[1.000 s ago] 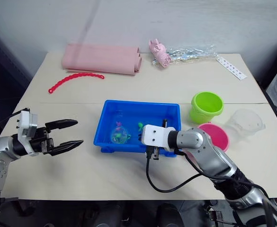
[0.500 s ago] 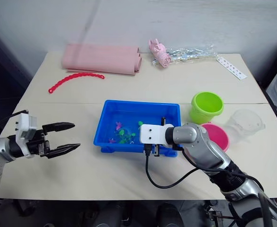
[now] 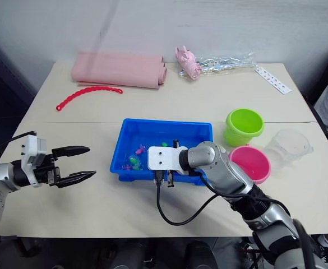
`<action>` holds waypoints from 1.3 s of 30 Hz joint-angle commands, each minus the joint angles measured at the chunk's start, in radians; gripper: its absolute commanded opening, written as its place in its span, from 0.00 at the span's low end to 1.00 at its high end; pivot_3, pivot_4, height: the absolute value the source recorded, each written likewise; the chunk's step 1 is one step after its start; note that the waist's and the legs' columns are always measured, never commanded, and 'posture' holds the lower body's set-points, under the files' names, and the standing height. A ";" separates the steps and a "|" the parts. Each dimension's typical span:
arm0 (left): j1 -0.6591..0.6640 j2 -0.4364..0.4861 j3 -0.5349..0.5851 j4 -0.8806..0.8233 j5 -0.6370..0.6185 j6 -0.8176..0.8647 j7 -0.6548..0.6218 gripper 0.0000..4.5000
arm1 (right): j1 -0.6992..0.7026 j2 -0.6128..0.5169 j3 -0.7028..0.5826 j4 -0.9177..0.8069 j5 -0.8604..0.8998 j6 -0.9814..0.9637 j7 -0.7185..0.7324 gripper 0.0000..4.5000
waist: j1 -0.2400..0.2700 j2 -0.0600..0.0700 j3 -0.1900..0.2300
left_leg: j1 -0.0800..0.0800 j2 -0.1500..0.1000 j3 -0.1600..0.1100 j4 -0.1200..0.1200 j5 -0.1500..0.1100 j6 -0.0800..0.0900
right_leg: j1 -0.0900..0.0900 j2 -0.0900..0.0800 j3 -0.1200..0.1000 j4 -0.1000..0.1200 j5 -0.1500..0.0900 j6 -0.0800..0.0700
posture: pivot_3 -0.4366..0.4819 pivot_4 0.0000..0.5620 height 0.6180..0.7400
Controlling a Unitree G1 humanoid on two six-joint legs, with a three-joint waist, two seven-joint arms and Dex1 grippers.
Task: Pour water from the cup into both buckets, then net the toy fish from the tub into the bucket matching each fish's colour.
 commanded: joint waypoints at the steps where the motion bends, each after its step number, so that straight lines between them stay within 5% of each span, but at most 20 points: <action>1: 0.001 0.011 0.019 -0.008 -0.003 -0.021 -0.005 0.99 | 0.011 0.001 -0.055 -0.072 0.072 0.059 0.025 0.00 | 0.001 0.000 0.000 | 0.000 0.000 0.000 0.000 0.000 0.000 | 0.000 0.000 0.000 0.000 0.000 0.000 | 0.48 0.27 1.00; 24: -0.020 0.002 0.005 0.007 -0.005 -0.030 -0.004 0.99 | 0.058 -0.019 -0.216 -0.032 0.288 0.184 0.016 0.00 | 0.001 0.000 0.000 | 0.000 0.000 0.000 0.000 0.000 0.000 | 0.000 0.000 0.000 -0.001 0.000 0.000 | 0.48 0.27 1.00; 39: -0.078 -0.023 -0.033 0.022 -0.008 -0.043 -0.022 0.99 | 0.161 -0.141 -0.395 -0.082 0.379 0.050 0.027 0.00 | 0.004 0.000 0.000 | 0.000 0.000 0.000 0.000 0.000 0.000 | 0.000 0.000 0.000 -0.002 0.000 0.000 | 0.48 0.27 1.00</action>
